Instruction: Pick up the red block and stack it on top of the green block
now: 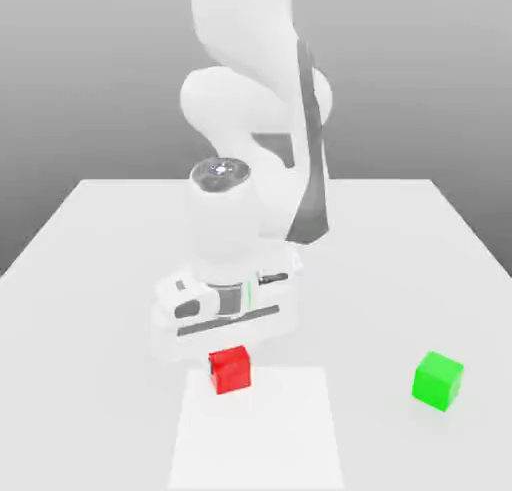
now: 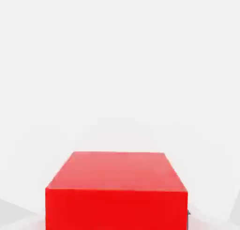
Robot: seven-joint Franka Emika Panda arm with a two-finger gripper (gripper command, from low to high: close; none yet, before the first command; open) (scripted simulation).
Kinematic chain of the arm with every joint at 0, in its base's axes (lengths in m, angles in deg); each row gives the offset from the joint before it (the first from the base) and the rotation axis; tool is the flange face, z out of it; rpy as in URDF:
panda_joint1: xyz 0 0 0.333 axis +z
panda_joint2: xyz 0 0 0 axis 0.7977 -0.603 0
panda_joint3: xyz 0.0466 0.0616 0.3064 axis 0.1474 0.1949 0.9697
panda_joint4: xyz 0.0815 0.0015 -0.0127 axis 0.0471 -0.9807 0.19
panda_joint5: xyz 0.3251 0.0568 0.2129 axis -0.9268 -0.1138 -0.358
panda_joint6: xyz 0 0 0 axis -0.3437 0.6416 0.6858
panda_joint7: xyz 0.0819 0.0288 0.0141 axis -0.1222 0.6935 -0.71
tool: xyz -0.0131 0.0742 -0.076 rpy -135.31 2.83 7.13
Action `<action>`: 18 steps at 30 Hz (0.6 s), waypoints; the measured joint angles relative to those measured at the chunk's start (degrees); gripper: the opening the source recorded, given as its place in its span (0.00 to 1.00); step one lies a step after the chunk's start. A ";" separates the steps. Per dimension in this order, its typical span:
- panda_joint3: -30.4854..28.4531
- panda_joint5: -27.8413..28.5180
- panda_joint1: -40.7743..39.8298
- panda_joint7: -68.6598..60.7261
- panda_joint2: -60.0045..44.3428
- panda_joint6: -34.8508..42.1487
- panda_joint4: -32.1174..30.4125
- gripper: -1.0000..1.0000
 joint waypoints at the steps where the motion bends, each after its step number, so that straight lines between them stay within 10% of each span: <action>1: -0.48 1.37 0.11 0.99 1.89 1.61 -0.26 0.00; 18: 9.73 1.39 11.10 8.54 10.77 17.05 6.30 0.00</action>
